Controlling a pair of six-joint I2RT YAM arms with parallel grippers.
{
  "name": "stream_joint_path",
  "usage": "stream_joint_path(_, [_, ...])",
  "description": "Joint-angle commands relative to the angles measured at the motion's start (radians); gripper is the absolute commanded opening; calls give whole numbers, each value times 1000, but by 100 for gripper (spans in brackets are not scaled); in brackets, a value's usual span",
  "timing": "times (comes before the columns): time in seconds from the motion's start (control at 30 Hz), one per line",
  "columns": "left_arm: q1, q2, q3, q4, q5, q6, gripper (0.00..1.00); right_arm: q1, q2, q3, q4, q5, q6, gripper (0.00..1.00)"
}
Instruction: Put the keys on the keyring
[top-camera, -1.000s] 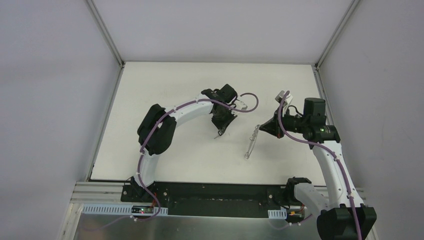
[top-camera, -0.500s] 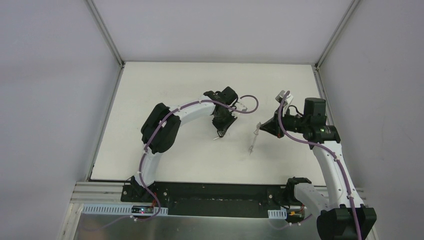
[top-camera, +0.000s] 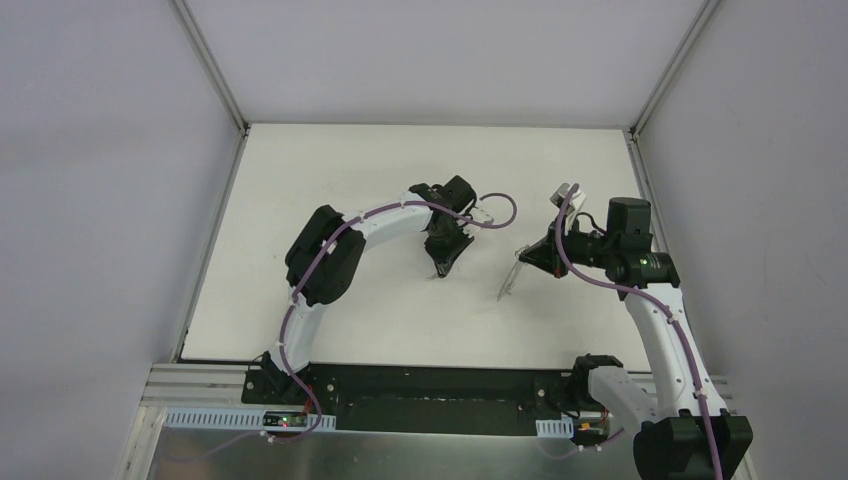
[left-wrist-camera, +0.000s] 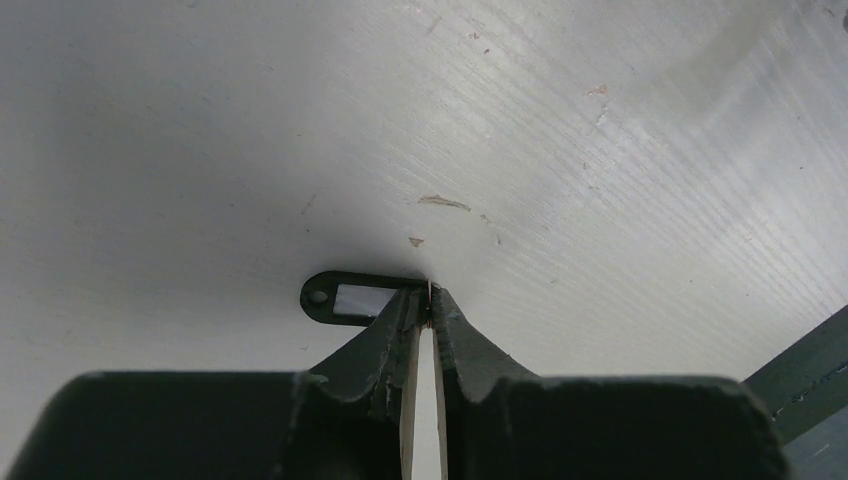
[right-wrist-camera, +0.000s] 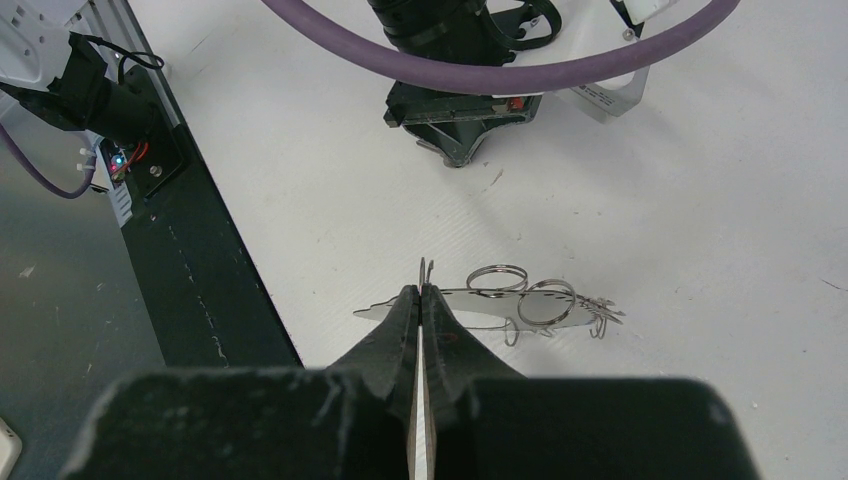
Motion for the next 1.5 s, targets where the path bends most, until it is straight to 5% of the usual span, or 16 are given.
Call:
stream_joint_path(0.0, [-2, -17, 11, -12, -2, -5, 11, -6, -21, -7, 38, -22, -22, 0])
stream_joint_path(1.47, [1, -58, -10, 5, 0, 7, 17, -17, -17, -18, 50, -30, -16, 0])
